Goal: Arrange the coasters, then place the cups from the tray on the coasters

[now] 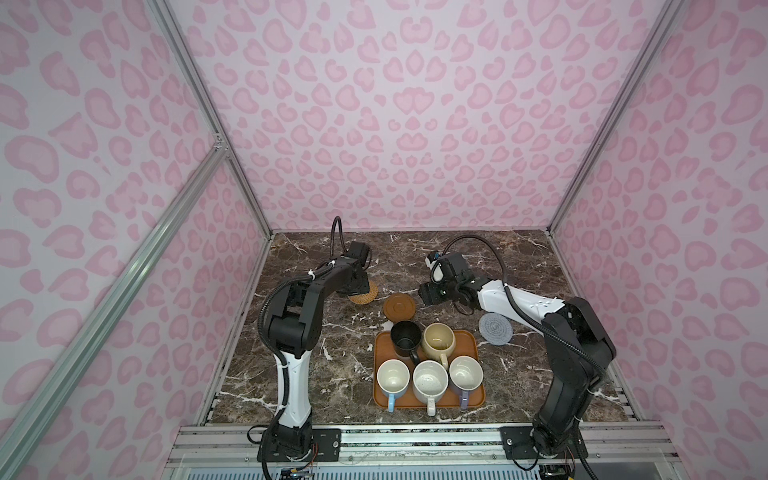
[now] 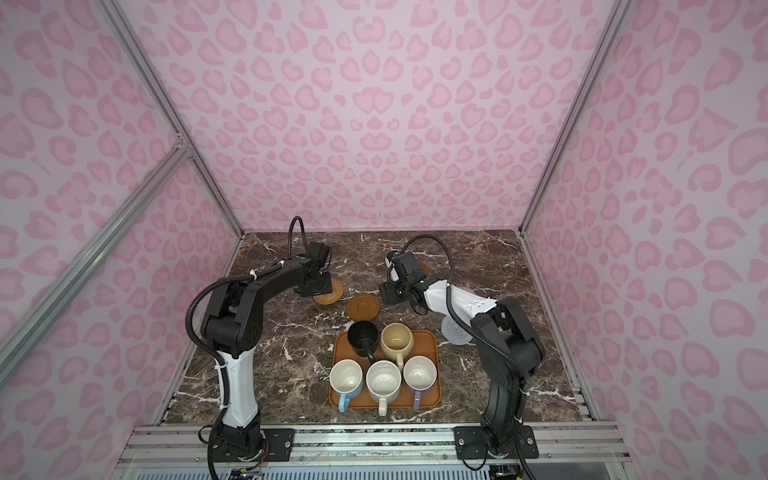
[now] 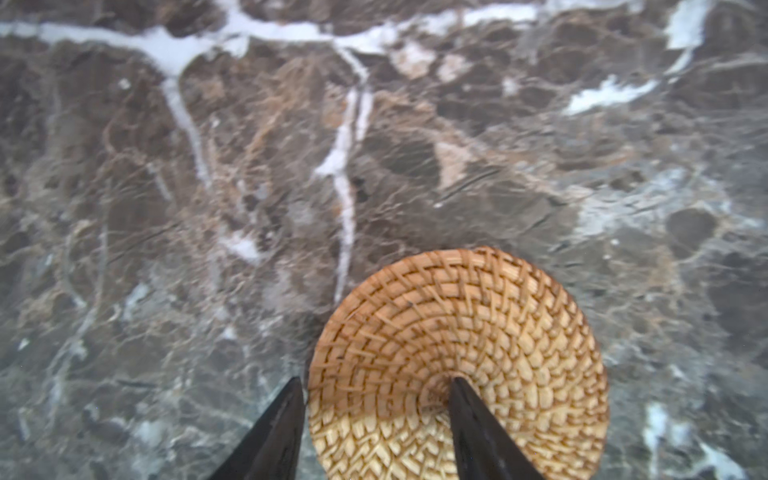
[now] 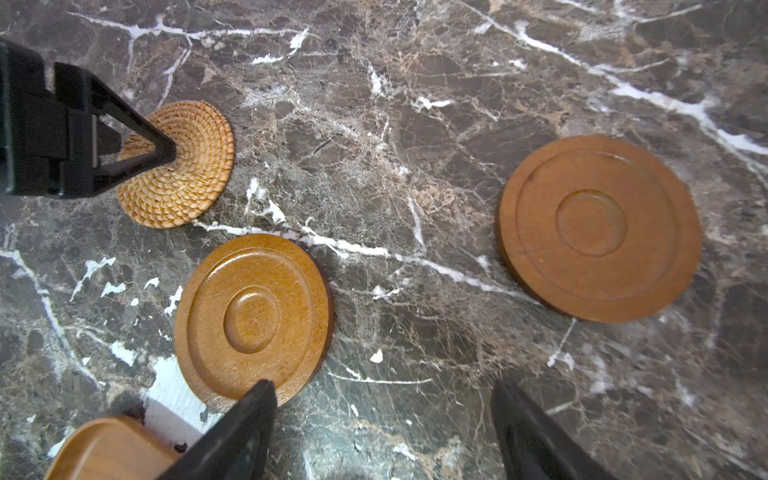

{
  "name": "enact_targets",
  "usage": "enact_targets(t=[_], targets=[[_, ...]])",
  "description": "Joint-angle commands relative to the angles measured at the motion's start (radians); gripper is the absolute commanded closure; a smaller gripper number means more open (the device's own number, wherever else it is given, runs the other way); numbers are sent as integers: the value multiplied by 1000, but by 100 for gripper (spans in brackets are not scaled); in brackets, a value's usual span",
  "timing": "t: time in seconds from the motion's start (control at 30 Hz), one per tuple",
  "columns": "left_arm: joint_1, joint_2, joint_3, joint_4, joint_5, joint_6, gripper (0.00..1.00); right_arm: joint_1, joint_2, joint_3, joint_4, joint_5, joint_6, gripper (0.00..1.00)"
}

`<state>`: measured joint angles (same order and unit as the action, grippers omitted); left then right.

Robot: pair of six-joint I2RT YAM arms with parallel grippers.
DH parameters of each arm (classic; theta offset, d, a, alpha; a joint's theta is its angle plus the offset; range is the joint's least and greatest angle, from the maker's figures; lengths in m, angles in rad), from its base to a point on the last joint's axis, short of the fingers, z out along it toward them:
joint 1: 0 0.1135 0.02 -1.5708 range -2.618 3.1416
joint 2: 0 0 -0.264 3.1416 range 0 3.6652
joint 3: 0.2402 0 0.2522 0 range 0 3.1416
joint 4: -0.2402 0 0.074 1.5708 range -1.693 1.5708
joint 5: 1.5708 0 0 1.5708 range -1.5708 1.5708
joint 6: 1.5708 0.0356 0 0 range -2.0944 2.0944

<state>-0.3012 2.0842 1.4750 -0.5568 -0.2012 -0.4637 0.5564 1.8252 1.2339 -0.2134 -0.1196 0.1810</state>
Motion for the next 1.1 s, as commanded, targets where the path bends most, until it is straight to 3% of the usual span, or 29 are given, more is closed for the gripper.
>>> enact_targets(t=[0.0,0.43,0.6,0.73,0.83,1.07], targets=[[6,-14,-25,-62,-14,-8,42,4,22,20,-29,5,0,17],[14,-40,22,23,128,10,25,28,89,118,-122,17,-23,16],[22,-98,18,40,117,-9,22,40,110,153,-157,15,-32,17],[25,-192,-40,86,135,-18,18,56,139,193,-204,25,-48,18],[30,-309,-150,173,220,-44,3,64,166,220,-226,31,-55,18],[36,-546,-338,270,286,-83,3,90,250,314,-283,34,-44,19]])
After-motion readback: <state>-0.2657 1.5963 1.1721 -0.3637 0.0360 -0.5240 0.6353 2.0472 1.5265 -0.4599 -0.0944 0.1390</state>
